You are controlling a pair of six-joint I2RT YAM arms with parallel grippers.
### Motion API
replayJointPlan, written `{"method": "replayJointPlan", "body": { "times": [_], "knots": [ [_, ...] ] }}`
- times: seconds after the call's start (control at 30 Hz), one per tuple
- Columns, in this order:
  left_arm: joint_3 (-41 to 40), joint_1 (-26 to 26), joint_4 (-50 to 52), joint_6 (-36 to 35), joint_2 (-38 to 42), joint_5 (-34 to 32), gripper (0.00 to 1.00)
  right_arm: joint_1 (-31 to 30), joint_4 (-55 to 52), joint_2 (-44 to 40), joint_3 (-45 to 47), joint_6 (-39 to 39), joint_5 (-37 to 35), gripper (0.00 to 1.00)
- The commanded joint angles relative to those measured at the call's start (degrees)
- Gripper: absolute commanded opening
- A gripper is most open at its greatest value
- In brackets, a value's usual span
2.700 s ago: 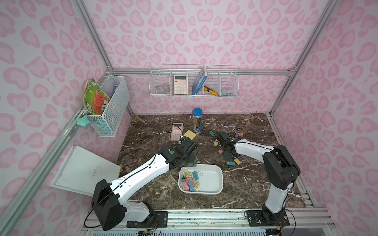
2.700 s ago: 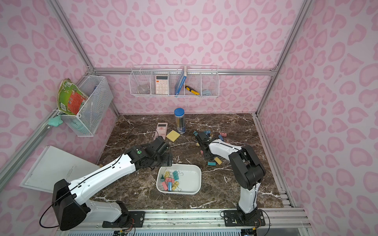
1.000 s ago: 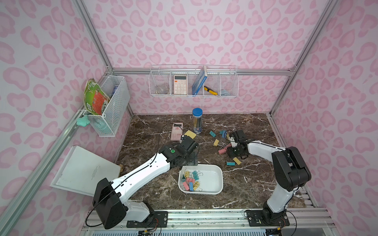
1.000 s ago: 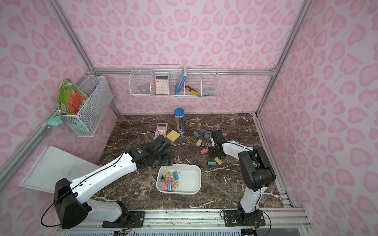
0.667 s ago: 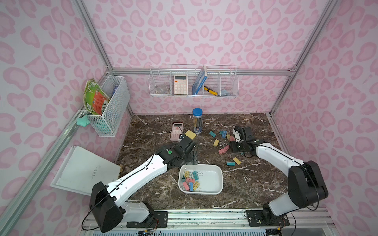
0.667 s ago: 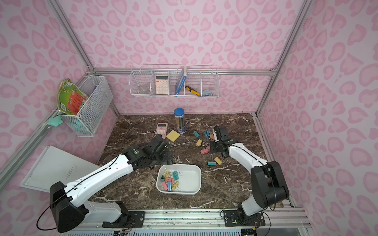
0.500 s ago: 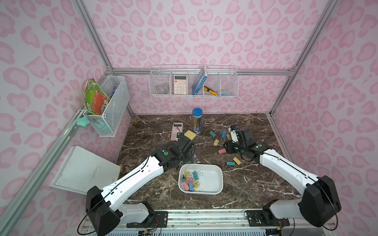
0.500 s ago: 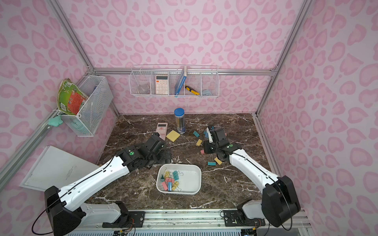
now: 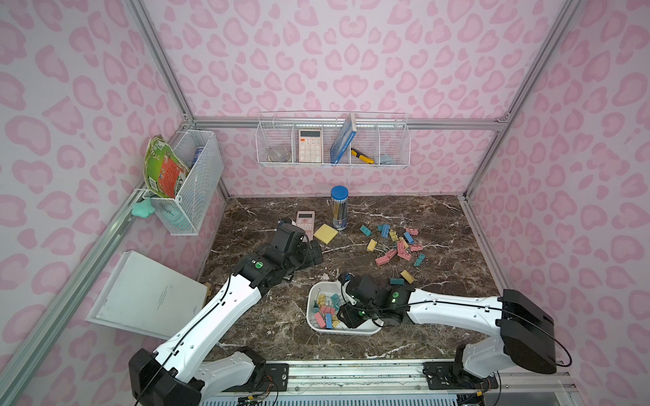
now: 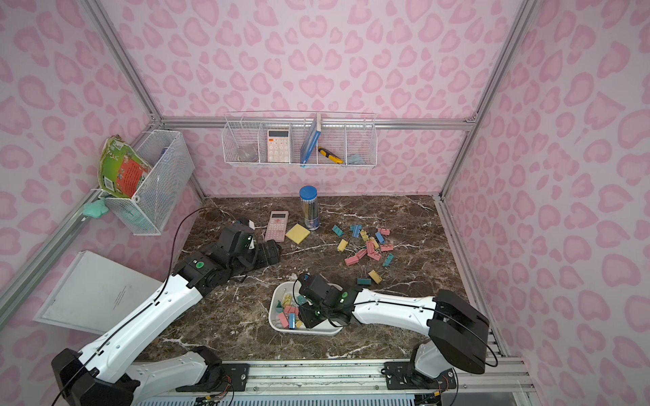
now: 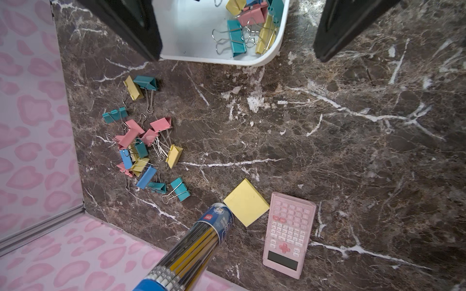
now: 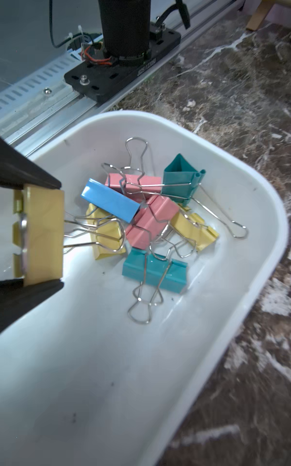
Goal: Put the binder clips in the storage box
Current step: Place the binder clip in the storage box.
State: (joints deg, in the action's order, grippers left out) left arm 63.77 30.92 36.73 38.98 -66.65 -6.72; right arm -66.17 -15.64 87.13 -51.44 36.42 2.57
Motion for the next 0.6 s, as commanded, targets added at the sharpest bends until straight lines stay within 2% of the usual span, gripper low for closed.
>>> {"method": "replayJointPlan", "body": {
  "times": [0.0, 0.07, 0.17, 0.23, 0.33, 0.37, 0.43, 0.5, 0.57],
  "knots": [
    [0.7, -0.1, -1.0, -0.4, -1.1, 3.4, 0.99, -0.1, 2.6, 0.6, -1.4, 0.6, -1.3, 0.60],
    [0.7, -0.1, -0.9, -0.4, -1.7, 4.2, 0.99, 0.2, 1.2, -1.1, -2.6, 0.1, -3.6, 0.73],
    [1.4, -0.2, 0.0, -1.1, -2.9, 5.1, 0.99, 4.2, -2.1, -5.7, -3.2, 0.1, -7.0, 0.79],
    [2.2, -0.1, 0.8, -2.0, -3.9, 5.3, 0.99, 10.9, -2.5, -10.3, -1.7, -0.1, -7.1, 0.80],
    [3.5, 0.0, 1.4, -3.1, -5.1, 6.0, 0.98, 27.1, -1.6, -17.3, 4.0, 3.8, -7.2, 0.77],
    [3.7, 0.0, 1.5, -3.3, -5.3, 6.4, 0.98, 33.3, -1.6, -18.9, 5.9, 4.5, -5.8, 0.77],
    [3.8, 0.0, 1.4, -3.4, -5.2, 6.5, 0.98, 41.5, -2.1, -19.5, 7.4, 3.0, -2.6, 0.76],
    [3.4, 0.0, 1.0, -3.3, -4.9, 6.4, 0.98, 43.7, -3.7, -18.0, 6.9, 0.8, -3.0, 0.76],
    [2.9, 0.0, 0.6, -3.3, -4.9, 6.4, 0.98, 43.3, -6.6, -14.3, 4.8, -0.9, -4.4, 0.75]
  ]
}}
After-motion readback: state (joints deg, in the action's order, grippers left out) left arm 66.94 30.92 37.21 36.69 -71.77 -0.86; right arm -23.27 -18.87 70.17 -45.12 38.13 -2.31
